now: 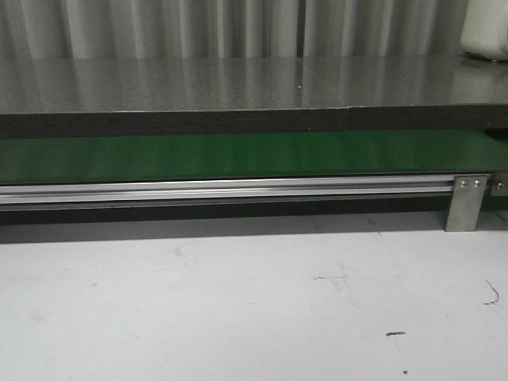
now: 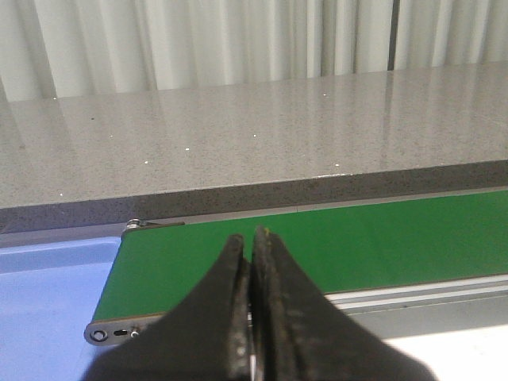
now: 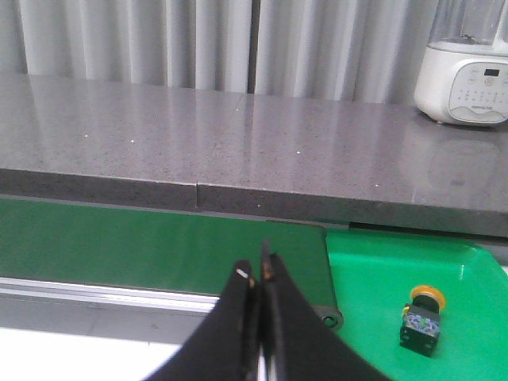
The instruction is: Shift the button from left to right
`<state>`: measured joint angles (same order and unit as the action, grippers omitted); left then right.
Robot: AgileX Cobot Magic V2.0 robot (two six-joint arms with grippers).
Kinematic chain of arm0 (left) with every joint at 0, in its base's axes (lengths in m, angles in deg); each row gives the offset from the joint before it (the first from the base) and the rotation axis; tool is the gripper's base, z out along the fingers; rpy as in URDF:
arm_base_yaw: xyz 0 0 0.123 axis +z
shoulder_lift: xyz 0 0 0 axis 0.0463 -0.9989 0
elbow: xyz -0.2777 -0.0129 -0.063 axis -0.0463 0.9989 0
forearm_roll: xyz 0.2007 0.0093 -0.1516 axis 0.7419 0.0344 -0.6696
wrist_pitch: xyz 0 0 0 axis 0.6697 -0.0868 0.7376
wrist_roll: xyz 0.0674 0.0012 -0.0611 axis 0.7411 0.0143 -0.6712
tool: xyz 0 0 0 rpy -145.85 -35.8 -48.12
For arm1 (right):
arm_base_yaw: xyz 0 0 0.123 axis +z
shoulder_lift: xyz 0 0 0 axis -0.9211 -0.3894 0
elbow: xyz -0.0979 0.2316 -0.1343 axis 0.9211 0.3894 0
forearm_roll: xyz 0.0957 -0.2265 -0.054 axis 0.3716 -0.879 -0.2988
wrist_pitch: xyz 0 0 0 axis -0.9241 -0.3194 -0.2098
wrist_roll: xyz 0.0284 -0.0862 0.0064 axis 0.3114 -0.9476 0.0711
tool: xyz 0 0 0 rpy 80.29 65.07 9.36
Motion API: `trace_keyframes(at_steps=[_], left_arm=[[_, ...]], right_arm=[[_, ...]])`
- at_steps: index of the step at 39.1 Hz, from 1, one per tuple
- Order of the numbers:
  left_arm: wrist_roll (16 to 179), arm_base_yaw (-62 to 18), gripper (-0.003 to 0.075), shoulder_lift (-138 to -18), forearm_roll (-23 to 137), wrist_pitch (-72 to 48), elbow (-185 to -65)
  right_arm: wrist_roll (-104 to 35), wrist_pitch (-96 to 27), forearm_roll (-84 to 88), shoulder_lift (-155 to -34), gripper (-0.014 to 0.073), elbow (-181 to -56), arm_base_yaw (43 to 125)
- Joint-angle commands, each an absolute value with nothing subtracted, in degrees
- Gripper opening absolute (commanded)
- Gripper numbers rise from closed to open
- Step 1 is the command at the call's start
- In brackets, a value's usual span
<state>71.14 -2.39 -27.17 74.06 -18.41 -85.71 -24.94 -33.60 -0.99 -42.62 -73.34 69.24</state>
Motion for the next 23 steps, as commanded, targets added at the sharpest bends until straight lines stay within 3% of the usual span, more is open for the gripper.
trace_keyframes(at_steps=[1, 13, 23], left_arm=[[70.5, -2.7, -0.0021, -27.8, 73.2, -13.4, -87.1], [59.7, -4.5, -0.0021, -19.0, 79.5, -12.5, -77.6], [59.7, -3.3, -0.0021, -19.2, 79.5, -2.2, -67.6]], right_arm=[[-25.6, -29.4, -0.9, -43.4, -0.0067, -74.8, 69.4], [-25.6, -29.4, -0.9, -43.4, -0.0067, -74.8, 69.4], [-25.6, -29.4, -0.9, -43.4, -0.0067, -74.8, 69.4]])
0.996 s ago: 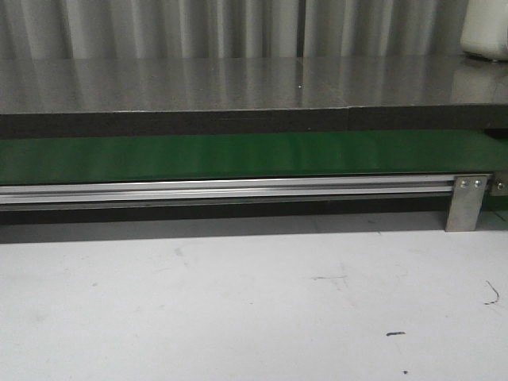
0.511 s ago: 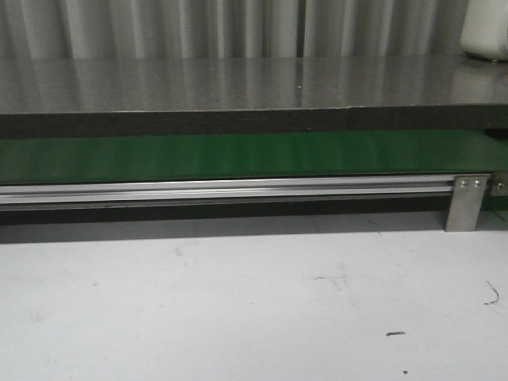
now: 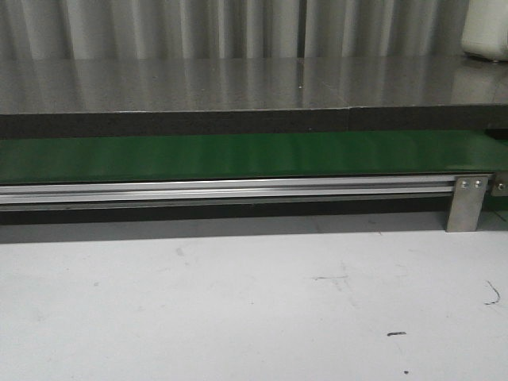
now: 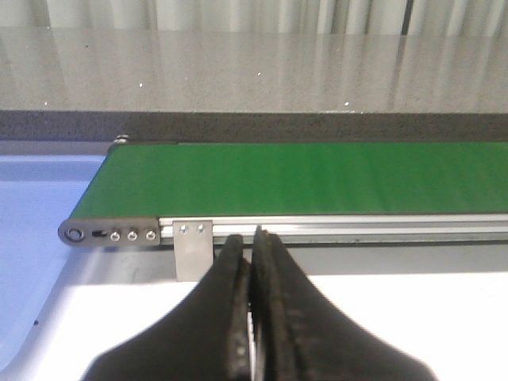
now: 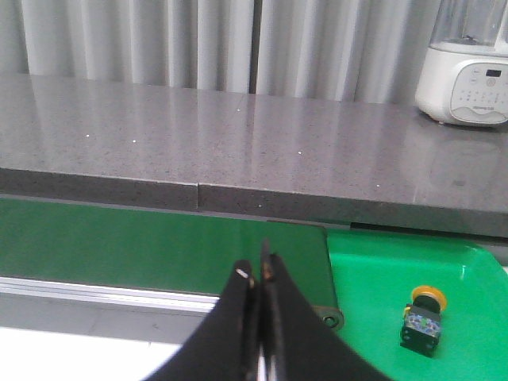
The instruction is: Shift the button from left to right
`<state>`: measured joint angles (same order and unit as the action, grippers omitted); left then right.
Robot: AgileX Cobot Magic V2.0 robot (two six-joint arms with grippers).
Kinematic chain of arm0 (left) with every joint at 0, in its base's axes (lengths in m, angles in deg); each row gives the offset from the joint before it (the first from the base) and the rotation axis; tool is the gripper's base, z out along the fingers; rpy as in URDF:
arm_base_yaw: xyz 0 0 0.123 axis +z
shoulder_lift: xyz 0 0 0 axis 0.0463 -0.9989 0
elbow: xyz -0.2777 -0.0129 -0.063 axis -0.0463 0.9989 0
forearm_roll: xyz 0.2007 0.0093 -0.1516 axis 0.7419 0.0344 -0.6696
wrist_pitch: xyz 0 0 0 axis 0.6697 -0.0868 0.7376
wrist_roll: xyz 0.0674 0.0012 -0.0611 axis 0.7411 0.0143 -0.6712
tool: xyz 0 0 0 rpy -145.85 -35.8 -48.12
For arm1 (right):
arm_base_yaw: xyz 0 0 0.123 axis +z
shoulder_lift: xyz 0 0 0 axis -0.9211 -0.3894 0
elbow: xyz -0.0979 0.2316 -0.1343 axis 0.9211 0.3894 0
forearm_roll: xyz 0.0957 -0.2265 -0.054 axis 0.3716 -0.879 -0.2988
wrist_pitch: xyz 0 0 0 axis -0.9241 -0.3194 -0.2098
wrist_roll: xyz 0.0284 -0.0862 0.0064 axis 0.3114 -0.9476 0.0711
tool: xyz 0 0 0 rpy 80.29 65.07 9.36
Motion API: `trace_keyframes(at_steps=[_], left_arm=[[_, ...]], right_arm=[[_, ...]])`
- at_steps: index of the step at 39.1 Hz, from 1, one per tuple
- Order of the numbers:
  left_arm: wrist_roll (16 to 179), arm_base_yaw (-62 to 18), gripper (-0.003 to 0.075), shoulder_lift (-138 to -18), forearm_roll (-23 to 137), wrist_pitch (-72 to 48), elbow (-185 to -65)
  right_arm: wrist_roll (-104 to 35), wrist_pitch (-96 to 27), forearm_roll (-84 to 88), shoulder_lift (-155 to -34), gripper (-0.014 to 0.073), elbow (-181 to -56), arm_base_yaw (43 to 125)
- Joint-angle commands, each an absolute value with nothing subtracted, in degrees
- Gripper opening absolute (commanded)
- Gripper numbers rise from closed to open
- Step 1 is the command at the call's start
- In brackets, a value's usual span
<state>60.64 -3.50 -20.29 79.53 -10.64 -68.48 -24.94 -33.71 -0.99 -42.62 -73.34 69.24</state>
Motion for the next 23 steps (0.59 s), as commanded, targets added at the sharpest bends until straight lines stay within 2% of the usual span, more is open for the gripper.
trace_keyframes(at_steps=[1, 23], left_arm=[[59.7, -3.3, -0.0021, -19.2, 79.5, -0.7, -66.7], [59.7, -3.3, -0.0021, -19.2, 79.5, -0.9, -65.5]], right_arm=[[-25.6, -29.4, -0.9, -43.4, -0.0067, -74.8, 69.4], [-25.6, -29.4, -0.9, -43.4, -0.0067, -74.8, 69.4]])
